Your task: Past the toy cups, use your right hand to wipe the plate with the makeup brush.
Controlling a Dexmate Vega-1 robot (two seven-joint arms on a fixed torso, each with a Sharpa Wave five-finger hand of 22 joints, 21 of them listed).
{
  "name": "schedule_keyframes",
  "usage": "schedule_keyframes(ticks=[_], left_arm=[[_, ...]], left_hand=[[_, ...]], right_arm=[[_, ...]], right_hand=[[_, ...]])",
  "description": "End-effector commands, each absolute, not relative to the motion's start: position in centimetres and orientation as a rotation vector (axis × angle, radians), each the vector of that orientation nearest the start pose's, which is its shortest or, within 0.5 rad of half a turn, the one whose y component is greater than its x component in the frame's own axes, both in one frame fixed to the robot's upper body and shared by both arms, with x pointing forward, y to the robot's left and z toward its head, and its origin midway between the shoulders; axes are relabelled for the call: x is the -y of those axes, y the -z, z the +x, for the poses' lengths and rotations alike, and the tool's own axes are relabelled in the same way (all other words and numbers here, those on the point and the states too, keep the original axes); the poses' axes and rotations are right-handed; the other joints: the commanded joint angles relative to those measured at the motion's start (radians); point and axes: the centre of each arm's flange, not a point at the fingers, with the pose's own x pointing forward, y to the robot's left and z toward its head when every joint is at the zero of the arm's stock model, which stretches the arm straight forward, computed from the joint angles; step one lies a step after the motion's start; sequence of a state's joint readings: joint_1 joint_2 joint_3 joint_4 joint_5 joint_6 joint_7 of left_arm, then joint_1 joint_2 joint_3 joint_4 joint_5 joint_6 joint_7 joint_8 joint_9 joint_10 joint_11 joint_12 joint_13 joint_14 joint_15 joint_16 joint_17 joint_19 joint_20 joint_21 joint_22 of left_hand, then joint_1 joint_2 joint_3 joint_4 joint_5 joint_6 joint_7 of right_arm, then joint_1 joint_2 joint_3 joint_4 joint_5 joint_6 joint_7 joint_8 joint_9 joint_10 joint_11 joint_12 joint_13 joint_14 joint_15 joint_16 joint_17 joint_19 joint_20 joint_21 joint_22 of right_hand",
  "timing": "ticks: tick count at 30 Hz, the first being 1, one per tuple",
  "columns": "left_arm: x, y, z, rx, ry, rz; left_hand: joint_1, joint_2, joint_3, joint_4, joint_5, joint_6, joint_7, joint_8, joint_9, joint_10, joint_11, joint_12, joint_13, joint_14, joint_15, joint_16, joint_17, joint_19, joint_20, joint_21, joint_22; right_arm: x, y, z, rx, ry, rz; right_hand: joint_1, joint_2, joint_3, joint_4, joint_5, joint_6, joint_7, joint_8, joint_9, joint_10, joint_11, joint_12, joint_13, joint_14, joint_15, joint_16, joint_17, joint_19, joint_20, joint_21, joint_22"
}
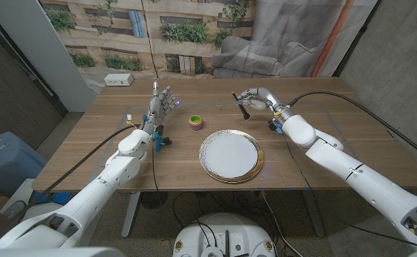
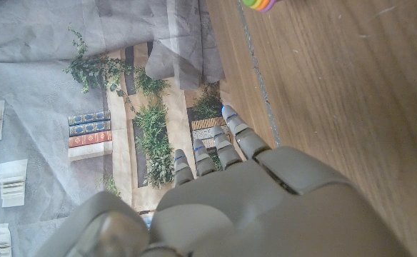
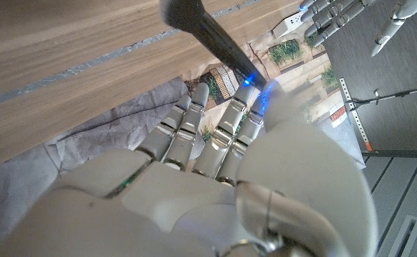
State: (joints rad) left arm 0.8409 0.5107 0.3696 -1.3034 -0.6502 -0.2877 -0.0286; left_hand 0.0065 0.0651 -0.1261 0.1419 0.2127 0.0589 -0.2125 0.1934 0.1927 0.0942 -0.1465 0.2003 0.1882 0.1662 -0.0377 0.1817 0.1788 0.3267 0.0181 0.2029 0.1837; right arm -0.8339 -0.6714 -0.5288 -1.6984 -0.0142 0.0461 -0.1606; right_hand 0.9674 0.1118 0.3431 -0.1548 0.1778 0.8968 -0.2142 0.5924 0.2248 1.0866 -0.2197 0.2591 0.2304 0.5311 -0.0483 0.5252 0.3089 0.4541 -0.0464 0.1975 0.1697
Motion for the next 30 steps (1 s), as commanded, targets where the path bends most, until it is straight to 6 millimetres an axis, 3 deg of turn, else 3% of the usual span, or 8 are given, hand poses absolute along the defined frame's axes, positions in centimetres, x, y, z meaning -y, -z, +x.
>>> schedule_keyframes(ticks=[1, 30], left_arm=[[-29.0, 2.7, 65.2, 0.593, 0.207, -0.042], [-29.0, 2.7, 65.2, 0.593, 0.207, -0.042]], left_hand=[[-0.001, 0.014, -0.001, 0.007, 0.004, -0.002, -0.008, 0.003, 0.002, 0.0, -0.01, 0.007, 0.003, 0.007, -0.013, 0.003, 0.002, 0.008, 0.001, 0.007, 0.005], [-0.001, 0.015, -0.001, 0.007, 0.004, -0.003, -0.008, 0.003, 0.002, 0.001, -0.012, 0.008, 0.003, 0.007, -0.013, 0.003, 0.002, 0.007, 0.0, 0.006, 0.005]], right_arm=[[20.4, 0.2, 58.3, 0.722, -0.106, -0.583], [18.6, 5.4, 57.1, 0.818, -0.097, -0.338]], right_hand=[[0.002, 0.006, 0.001, -0.003, 0.006, 0.007, -0.001, -0.001, 0.001, 0.009, -0.002, 0.003, 0.003, 0.013, -0.163, 0.0, 0.003, -0.009, -0.011, 0.0, 0.004], [0.006, 0.001, -0.003, -0.008, 0.007, 0.01, -0.002, -0.007, -0.009, 0.007, -0.001, -0.004, 0.001, -0.001, -0.162, -0.011, 0.002, -0.015, -0.036, -0.002, 0.004]])
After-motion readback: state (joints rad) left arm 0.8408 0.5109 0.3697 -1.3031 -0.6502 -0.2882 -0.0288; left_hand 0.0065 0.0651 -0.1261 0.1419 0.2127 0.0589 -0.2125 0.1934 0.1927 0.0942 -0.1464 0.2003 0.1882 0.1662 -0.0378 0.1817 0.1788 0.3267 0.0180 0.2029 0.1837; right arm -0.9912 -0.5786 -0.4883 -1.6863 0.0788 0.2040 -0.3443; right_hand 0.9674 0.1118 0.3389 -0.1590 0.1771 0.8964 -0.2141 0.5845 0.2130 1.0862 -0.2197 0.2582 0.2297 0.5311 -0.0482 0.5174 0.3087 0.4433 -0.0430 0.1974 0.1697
